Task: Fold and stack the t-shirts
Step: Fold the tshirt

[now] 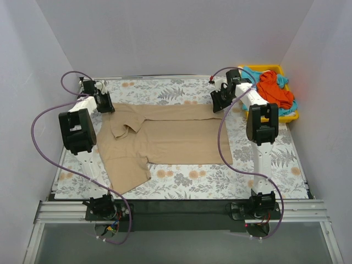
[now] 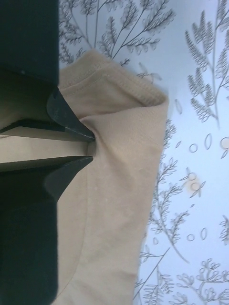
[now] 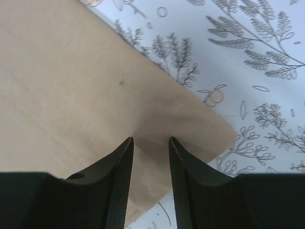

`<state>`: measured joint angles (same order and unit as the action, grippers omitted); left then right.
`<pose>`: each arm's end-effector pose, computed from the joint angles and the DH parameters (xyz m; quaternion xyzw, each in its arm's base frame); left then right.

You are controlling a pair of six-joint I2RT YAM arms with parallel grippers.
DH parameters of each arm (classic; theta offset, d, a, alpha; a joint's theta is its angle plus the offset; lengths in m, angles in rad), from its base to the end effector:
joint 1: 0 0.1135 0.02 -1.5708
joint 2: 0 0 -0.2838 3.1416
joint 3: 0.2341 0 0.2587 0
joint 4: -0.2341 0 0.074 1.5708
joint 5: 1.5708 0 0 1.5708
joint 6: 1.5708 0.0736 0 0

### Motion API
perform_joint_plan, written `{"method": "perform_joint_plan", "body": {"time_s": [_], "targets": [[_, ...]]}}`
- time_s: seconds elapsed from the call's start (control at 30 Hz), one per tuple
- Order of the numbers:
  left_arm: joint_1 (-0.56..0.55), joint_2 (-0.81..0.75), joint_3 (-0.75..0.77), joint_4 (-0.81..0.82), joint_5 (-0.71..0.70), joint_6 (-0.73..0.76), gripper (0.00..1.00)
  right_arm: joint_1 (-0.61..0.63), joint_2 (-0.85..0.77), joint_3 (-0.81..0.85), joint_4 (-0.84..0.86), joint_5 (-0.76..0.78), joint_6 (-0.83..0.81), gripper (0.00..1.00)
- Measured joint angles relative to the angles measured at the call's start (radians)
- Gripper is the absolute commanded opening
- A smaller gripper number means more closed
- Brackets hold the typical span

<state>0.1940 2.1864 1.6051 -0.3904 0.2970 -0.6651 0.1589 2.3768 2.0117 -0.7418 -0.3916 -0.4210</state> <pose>0.5032 0.0769 0.1379 -0.3538 0.8773 -0.2056 0.2508 0.5335 0.1139 0.1492 -0.3158 0.9020 0.1582 0.2483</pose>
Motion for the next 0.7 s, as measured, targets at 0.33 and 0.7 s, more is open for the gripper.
{"method": "perform_joint_plan", "body": {"time_s": [0.33,0.7], "targets": [[0.010,0.173,0.257,-0.001,0.001,-0.026,0.30,0.019,0.114,0.200,0.008,0.135,0.065,0.45],[0.018,-0.032,0.053,-0.013,0.222,0.037,0.28,0.026,-0.027,0.039,0.003,0.055,0.055,0.49]]}}
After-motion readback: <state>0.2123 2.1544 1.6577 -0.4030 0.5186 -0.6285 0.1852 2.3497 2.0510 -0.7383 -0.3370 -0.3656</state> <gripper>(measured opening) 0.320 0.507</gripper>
